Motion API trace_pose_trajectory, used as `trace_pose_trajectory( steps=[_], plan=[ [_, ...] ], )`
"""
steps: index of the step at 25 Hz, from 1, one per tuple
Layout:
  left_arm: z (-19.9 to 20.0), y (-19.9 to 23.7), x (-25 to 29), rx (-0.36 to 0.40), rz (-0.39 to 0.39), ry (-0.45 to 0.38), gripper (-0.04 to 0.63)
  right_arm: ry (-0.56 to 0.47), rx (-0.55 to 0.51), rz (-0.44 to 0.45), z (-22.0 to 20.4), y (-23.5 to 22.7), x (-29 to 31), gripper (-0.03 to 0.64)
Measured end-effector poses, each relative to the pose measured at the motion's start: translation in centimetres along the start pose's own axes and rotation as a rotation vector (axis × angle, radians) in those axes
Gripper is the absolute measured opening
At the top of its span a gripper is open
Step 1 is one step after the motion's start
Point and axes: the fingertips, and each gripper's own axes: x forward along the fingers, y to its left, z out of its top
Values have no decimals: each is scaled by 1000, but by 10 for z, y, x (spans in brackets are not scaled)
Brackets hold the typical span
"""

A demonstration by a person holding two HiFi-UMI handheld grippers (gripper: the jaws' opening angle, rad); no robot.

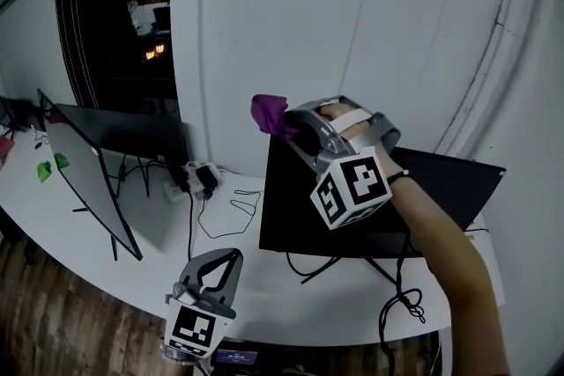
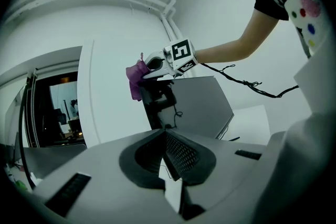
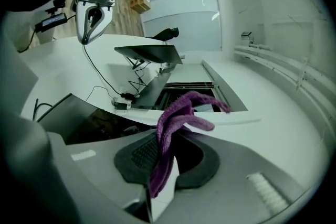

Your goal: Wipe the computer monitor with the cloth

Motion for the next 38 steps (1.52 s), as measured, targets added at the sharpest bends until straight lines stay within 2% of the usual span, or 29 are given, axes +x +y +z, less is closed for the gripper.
trace_pose_trajectory(
  steps=[8, 38],
  plan=[
    [4, -14, 12, 3, -21, -5, 5, -8, -19, 46, -5, 12, -5, 60],
    [22, -91, 64, 20, -170, -24, 5, 149, 65, 20, -103, 43, -106, 60]
  ],
)
